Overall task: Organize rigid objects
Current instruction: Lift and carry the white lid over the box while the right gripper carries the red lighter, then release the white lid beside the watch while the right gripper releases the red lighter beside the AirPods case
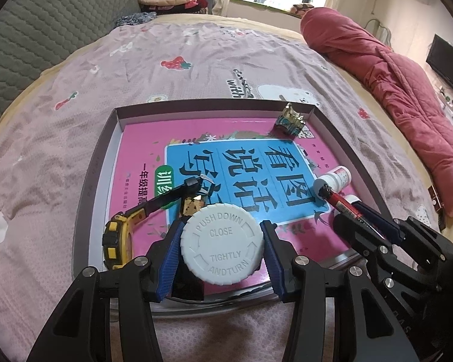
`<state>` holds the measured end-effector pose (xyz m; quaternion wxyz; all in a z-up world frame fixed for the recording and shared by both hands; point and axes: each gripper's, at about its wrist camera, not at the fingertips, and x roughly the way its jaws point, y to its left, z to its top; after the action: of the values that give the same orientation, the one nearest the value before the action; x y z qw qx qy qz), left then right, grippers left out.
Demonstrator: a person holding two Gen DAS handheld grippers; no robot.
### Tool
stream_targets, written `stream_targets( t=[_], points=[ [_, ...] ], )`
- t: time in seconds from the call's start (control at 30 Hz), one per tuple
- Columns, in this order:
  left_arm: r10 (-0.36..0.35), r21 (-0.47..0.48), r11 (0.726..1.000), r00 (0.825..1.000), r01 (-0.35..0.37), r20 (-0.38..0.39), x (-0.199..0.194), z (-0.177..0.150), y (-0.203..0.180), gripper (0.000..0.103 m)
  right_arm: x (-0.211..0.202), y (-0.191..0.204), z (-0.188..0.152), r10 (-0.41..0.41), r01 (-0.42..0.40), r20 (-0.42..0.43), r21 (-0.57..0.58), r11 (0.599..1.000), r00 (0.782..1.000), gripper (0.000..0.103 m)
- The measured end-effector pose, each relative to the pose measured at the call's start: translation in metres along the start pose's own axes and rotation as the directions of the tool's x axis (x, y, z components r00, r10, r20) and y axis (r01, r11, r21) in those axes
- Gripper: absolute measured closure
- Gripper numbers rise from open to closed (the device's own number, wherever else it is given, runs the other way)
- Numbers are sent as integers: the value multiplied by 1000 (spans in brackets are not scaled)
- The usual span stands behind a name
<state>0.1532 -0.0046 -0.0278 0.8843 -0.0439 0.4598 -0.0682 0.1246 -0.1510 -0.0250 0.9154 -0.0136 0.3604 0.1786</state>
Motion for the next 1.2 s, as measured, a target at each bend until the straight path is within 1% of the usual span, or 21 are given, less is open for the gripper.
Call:
stream_targets(
  t=[0.2, 0.57, 0.83, 1.2],
  points=[
    [7, -9, 1000, 1000, -7, -14, 3, -1, 5, 51, 5, 1, -3, -11, 10, -14, -8, 1000, 1000, 81],
    [18, -12, 1000, 1000, -18, -15, 3, -2, 7, 51, 9, 8, -7, -13, 12, -21, -41, 999, 1000, 81],
    [26, -21, 999, 1000, -26, -13, 3, -3, 12, 51, 8, 6, -6, -19, 18, -15, -36, 999, 1000, 81],
    [37, -18, 999, 999, -37, -13, 4, -6, 12, 51, 13, 6, -8, -19, 18, -42, -40, 999, 999, 80]
  ],
)
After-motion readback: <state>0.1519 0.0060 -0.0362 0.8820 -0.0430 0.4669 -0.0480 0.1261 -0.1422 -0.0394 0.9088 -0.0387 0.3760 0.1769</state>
